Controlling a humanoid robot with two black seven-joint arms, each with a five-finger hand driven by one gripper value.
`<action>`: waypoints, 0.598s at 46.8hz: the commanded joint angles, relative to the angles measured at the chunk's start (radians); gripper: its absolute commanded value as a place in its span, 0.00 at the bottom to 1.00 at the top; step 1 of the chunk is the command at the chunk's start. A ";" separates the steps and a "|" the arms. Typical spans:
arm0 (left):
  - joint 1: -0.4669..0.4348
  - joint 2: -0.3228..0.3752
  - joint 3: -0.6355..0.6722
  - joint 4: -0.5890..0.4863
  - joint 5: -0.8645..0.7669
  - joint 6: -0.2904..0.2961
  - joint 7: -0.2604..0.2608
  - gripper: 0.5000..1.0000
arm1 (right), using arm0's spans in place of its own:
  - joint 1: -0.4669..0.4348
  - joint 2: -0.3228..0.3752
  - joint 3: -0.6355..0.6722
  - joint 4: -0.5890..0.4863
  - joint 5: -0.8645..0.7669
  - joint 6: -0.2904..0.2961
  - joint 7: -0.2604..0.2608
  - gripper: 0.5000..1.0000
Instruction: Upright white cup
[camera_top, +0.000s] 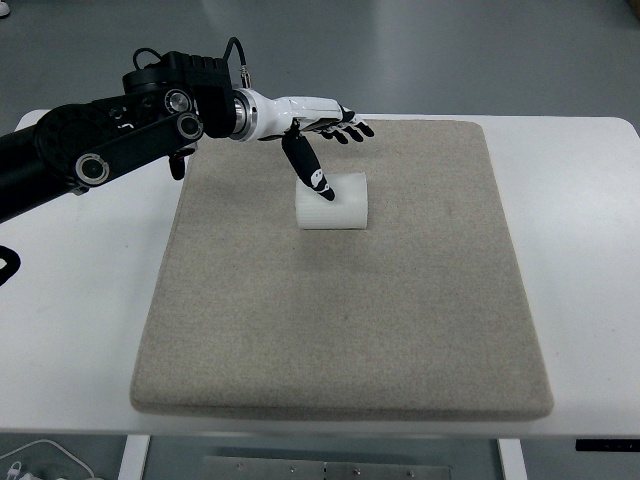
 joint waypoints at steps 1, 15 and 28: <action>0.000 -0.015 0.017 0.003 0.010 0.005 0.007 0.95 | 0.000 0.000 0.000 0.000 0.000 0.000 0.000 0.86; 0.006 -0.078 0.020 0.066 0.023 0.017 0.030 0.92 | 0.000 0.000 0.000 0.000 0.000 0.000 0.000 0.86; 0.011 -0.089 0.066 0.083 0.025 0.018 0.033 0.92 | 0.000 0.000 0.000 0.000 0.000 0.000 0.000 0.86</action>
